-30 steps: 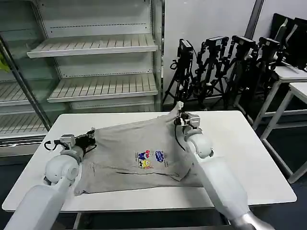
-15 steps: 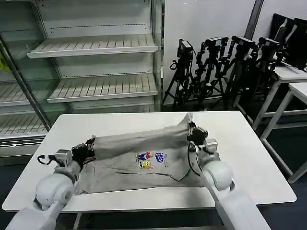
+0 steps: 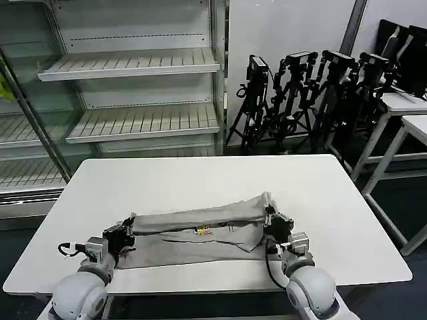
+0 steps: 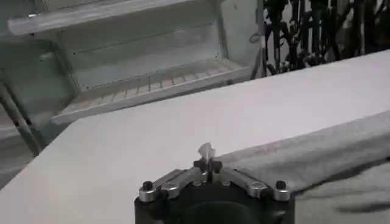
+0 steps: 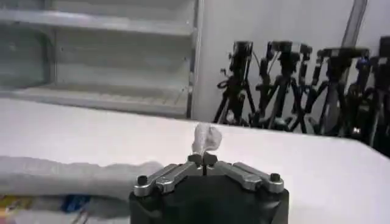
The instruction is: Fold and organize the clothes.
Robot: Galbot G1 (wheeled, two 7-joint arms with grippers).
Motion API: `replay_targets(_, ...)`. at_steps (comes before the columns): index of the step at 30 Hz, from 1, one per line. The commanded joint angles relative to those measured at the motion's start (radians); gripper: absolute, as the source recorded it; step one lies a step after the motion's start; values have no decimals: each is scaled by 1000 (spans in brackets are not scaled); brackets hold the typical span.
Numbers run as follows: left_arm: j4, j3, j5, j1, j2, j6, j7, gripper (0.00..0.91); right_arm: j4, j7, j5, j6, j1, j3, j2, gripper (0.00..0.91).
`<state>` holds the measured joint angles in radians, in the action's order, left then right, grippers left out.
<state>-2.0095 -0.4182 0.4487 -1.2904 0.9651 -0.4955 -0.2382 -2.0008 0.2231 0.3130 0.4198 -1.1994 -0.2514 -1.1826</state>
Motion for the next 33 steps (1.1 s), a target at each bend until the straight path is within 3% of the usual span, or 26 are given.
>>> replay_targets(1, -18, -4, -65, -43, 27, 51, -13, 907, -61, 6, 9, 19, -94, -30, 2, 907)
replay_targets(6, -68, -42, -39, -68, 54, 93, -60, 907, -146, 14, 8, -28, -168, -82, 4, 907)
replay_targets(12, -135, -112, 47, -146, 136, 63, -115, 907, -258, 15, 29, -28, -283, -169, 12, 907)
replay_targets(21, -56, -61, 152, -125, 267, 47, -160, 907, -324, 13, 29, -33, -379, -224, -2, 907)
replay_targets(29, 30, -42, 208, -71, 294, 45, -178, 907, -327, 15, 28, -39, -403, -237, -14, 907)
replay_targets(30, 38, -41, 211, -68, 295, 49, -180, 443, -328, 16, 29, -39, -404, -238, -15, 907)
replay_targets(32, 51, -43, 223, -63, 295, 55, -183, 81, -330, 17, 29, -38, -404, -237, -17, 907)
replay_targets(33, 53, -45, 234, -61, 295, 55, -185, 50, -331, 17, 29, -38, -404, -237, -18, 907)
